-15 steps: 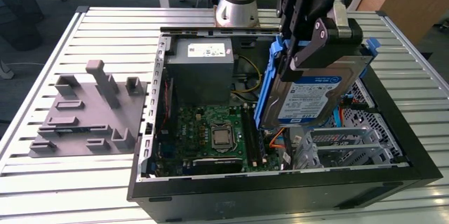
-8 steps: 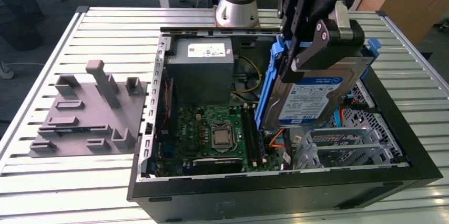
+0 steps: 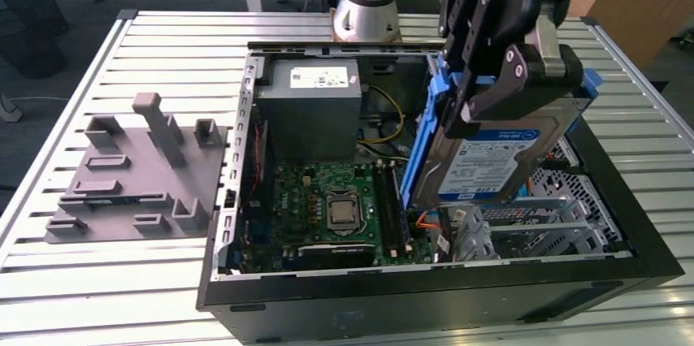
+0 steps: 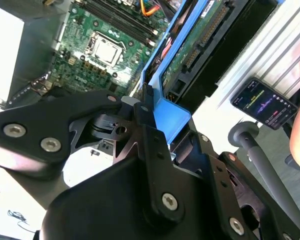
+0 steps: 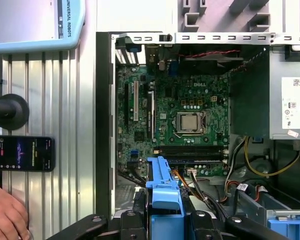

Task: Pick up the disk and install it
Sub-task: 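Insert the disk into the insertion slot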

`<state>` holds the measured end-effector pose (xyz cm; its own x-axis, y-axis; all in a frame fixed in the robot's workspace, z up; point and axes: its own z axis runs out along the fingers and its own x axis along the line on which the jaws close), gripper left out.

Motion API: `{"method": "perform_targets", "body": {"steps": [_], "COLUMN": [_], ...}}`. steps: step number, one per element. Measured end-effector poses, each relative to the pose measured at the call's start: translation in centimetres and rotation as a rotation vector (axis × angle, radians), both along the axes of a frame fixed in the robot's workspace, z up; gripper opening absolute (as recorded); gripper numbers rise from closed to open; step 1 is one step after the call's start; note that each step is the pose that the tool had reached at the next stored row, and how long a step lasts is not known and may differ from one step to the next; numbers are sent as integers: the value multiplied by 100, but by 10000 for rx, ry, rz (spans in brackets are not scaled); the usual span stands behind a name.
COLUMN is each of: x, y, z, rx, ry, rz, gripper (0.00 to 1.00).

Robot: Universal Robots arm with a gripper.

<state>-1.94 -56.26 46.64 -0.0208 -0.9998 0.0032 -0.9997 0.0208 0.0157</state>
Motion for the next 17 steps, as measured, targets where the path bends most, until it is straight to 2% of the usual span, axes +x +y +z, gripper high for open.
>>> {"method": "perform_targets", "body": {"steps": [2,5,9,17], "x": [11,82,219,557], "y": [-51,-74,-85,-84], "z": [-4,-15,-29,-51], "rx": [-1,3,3,4], "ry": [1,13,44,120], "rz": [0,-1,-1,0], "gripper": [37,37,37,37]}}
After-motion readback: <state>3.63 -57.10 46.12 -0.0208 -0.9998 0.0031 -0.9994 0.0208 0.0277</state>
